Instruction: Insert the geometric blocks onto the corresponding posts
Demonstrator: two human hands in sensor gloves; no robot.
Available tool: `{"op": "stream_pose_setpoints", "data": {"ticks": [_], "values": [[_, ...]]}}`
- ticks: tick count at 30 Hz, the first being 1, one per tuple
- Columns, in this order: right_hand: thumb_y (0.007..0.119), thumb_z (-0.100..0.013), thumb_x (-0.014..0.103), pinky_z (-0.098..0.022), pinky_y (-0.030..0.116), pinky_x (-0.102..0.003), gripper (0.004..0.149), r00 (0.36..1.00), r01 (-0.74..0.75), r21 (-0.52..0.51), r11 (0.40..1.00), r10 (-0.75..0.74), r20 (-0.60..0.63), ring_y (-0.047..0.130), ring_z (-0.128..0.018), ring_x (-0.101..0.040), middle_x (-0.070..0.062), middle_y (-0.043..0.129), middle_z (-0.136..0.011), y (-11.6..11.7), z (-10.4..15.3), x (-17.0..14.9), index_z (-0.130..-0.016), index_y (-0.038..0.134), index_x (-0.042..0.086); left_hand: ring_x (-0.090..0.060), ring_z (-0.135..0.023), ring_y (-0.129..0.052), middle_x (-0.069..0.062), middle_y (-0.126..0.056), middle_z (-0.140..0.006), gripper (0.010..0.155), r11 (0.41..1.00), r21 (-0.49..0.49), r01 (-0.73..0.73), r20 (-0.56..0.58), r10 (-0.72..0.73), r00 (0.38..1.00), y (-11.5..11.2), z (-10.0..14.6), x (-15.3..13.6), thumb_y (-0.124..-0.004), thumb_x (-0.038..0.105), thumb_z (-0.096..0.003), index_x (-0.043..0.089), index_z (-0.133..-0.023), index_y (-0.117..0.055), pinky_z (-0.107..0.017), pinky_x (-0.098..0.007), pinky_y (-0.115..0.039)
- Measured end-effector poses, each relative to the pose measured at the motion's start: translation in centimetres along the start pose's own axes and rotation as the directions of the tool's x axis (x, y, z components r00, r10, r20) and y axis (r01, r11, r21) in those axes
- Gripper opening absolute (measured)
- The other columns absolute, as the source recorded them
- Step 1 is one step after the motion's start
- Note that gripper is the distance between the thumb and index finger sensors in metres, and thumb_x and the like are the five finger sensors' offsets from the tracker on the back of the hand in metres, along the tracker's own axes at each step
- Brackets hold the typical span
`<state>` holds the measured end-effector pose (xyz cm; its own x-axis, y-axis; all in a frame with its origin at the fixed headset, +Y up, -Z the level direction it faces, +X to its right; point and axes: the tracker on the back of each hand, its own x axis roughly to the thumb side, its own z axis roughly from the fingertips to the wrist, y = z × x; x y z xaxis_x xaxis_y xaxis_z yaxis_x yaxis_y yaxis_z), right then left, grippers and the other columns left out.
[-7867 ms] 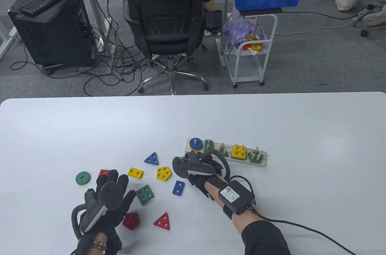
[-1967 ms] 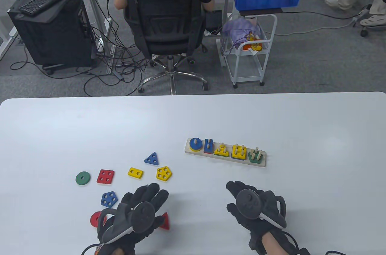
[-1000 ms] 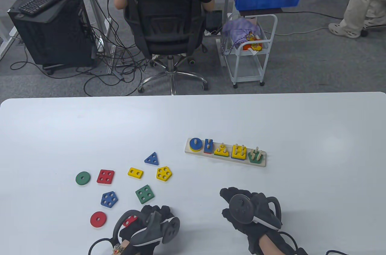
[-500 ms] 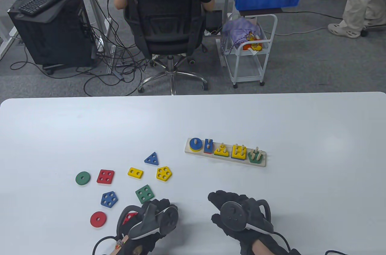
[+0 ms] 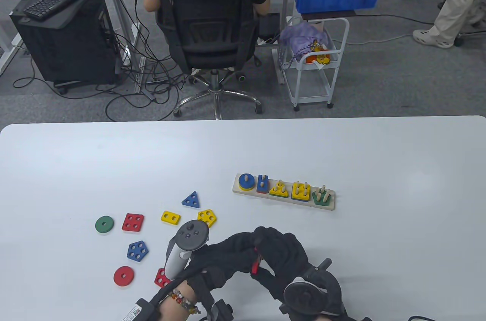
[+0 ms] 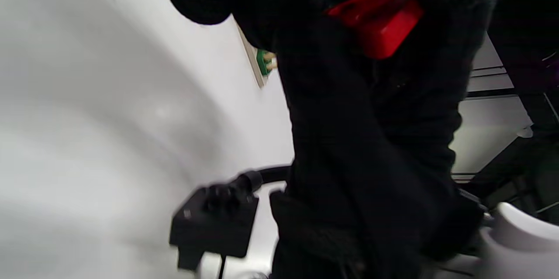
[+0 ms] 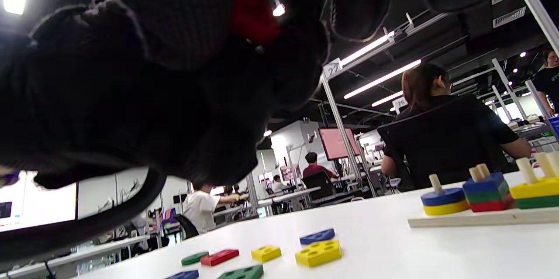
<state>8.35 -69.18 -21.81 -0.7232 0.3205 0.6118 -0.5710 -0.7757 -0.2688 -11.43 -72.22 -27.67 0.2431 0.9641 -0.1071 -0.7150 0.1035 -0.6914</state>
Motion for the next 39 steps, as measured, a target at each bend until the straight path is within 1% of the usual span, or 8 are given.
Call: {"op": "stream_pose_setpoints", "data": {"ticks": [9, 17, 19, 23, 26, 32, 36, 39], "values": [[0.082, -0.043, 0.052, -0.057, 0.067, -0.068, 0.07, 0.998, -0.066, 0.006, 0.998, 0.066, 0.002, 0.08, -0.087, -0.039, -0.008, 0.069, -0.102, 0.1, 0.0, -0.6, -0.102, 0.053, 0.025, -0.016, -0.088, -0.087, 0.0, -0.075, -0.108, 0.067, 0.998, -0.062, -0.027, -0.009, 0.027, 1.0, 0.0, -0.6, -0.7, -0.07, 0.06, -0.0509, 0.028, -0.108, -0.056, -0.075, -0.048, -0.069], [0.078, -0.043, 0.057, -0.057, 0.067, -0.068, 0.07, 0.997, -0.074, 0.007, 0.997, 0.074, 0.017, 0.083, -0.085, -0.039, -0.008, 0.07, -0.102, 0.1, -0.5, -0.6, -0.101, 0.054, 0.026, -0.016, -0.092, -0.086, 0.003, -0.074, -0.11, 0.059, 0.971, -0.173, -0.163, -0.004, 0.165, 0.986, -0.3, -1.1, -1.8, -0.062, 0.06, -0.0546, 0.033, -0.107, -0.06, -0.077, -0.05, -0.065], [0.078, -0.043, 0.057, -0.057, 0.067, -0.068, 0.07, 0.997, -0.073, 0.021, 0.997, 0.073, 0.002, 0.082, -0.085, -0.039, -0.008, 0.07, -0.102, 0.0, -0.7, -0.9, -0.101, 0.054, 0.026, -0.02, -0.098, -0.081, 0.0, -0.068, -0.115, 0.062, 0.983, -0.148, -0.111, -0.005, 0.111, 0.994, -0.2, -0.8, -1.5, -0.061, 0.06, -0.0548, 0.032, -0.109, -0.056, -0.078, -0.052, -0.061], [0.08, -0.042, 0.056, -0.057, 0.067, -0.069, 0.07, 0.99, -0.096, 0.047, 0.994, 0.1, -0.096, 0.083, -0.085, -0.04, -0.009, 0.074, -0.099, -1.2, -1.7, -3.2, -0.1, 0.059, 0.023, -0.026, -0.107, -0.069, -0.002, -0.058, -0.12, 0.066, 0.986, 0.055, 0.159, 0.008, -0.16, 0.987, 1.8, 1.2, -0.4, -0.06, 0.061, -0.0535, 0.031, -0.112, -0.052, -0.08, -0.057, -0.053], [0.081, -0.041, 0.056, -0.057, 0.066, -0.07, 0.07, 0.956, -0.188, 0.139, 0.972, 0.214, -0.203, 0.083, -0.085, -0.041, -0.01, 0.077, -0.098, -2.2, -3.4, -6.3, -0.099, 0.063, 0.023, -0.026, -0.11, -0.065, -0.001, -0.055, -0.122, 0.066, 0.899, 0.212, 0.382, -0.079, -0.374, 0.924, 4.5, 3.7, -0.2, -0.06, 0.062, -0.0534, 0.032, -0.112, -0.051, -0.081, -0.059, -0.049], [0.082, -0.041, 0.055, -0.059, 0.063, -0.071, 0.07, 0.856, -0.328, 0.304, 0.894, 0.417, -0.306, 0.08, -0.087, -0.044, -0.012, 0.075, -0.1, -2.1, -7.5, -10.2, -0.1, 0.064, 0.022, -0.028, -0.115, -0.055, -0.001, -0.048, -0.125, 0.068, 0.739, 0.362, 0.568, -0.28, -0.495, 0.822, 8.5, 7.3, -1.1, -0.06, 0.062, -0.0528, 0.032, -0.113, -0.049, -0.083, -0.061, -0.041], [0.082, -0.04, 0.055, -0.061, 0.061, -0.071, 0.07, 0.773, -0.422, 0.452, 0.786, 0.572, -0.274, 0.078, -0.09, -0.044, -0.011, 0.074, -0.102, 0.4, -11.1, -11.4, -0.1, 0.064, 0.024, -0.027, -0.119, -0.045, 0.001, -0.041, -0.127, 0.069, 0.536, 0.4, 0.744, -0.475, -0.573, 0.668, 10.1, 9.3, -1.4, -0.06, 0.063, -0.0521, 0.034, -0.114, -0.047, -0.085, -0.061, -0.032], [0.082, -0.039, 0.055, -0.063, 0.06, -0.071, 0.07, 0.716, -0.46, 0.535, 0.709, 0.652, -0.248, 0.076, -0.092, -0.043, -0.01, 0.073, -0.103, 2.8, -12.9, -12.4, -0.1, 0.064, 0.025, -0.027, -0.12, -0.042, 0.003, -0.039, -0.127, 0.069, 0.429, 0.403, 0.809, -0.569, -0.574, 0.588, 10.5, 9.8, -1.4, -0.06, 0.063, -0.0516, 0.035, -0.114, -0.046, -0.086, -0.06, -0.03]]}}
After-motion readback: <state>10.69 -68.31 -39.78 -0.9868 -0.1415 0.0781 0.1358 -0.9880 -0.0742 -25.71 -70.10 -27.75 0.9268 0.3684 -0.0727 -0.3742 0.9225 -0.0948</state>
